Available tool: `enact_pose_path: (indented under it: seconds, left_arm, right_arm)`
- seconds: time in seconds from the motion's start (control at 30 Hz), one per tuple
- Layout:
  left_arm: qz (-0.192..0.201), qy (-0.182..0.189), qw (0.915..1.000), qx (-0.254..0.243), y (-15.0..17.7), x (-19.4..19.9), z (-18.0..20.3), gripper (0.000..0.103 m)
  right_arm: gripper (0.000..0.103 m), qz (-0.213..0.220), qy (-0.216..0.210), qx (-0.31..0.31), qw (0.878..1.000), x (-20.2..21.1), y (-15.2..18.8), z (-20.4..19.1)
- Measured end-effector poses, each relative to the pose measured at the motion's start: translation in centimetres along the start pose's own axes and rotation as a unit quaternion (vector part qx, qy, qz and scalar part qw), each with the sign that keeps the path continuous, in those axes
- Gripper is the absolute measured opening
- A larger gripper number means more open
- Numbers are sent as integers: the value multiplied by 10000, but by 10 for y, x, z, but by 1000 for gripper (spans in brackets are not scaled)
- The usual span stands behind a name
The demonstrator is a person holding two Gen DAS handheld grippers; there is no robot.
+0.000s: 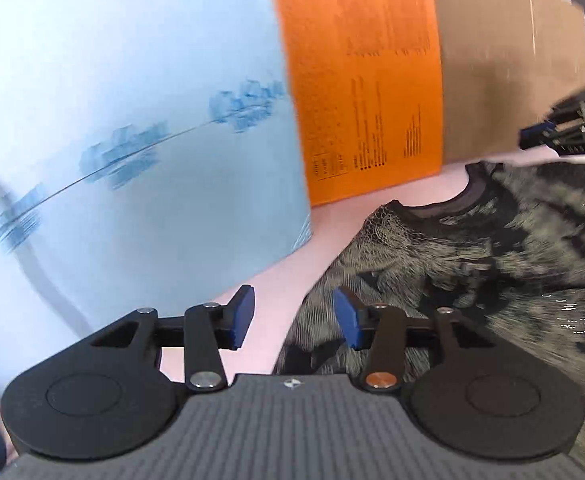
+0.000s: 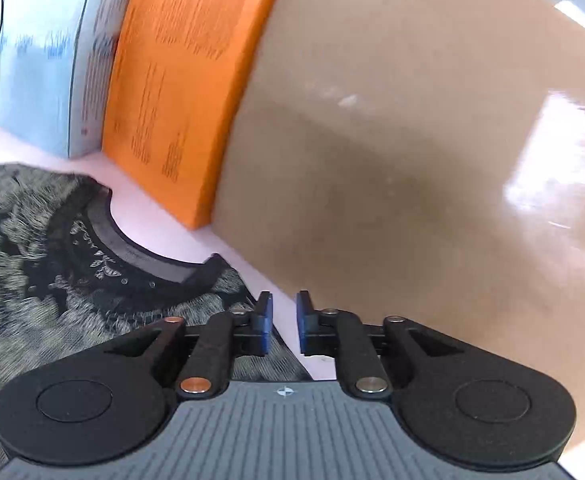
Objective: Fold clothes
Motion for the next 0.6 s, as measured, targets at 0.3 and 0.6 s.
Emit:
enact_pose_path:
  seconds: [0.3,0.6]
  left_arm:
    - [-423,-393,9972,472,68,84,-33,84]
    - [-289,-419,9944,921,94,75,-17,36]
  right_arm:
    - [47,218,-178,-669,9974,139,48,-10]
    - [58,288,-65,-1036,9942,217,100,-25]
Point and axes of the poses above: each gripper's, at about its wrist camera, not at the fingertips, and x roughly against the way its jaws point, z to its right, y to its underside, the point moved 9 cm from there along -x, roughly the way its jaws point, and after that the axes turned 8 degrees about z, right-handed, at the moved point
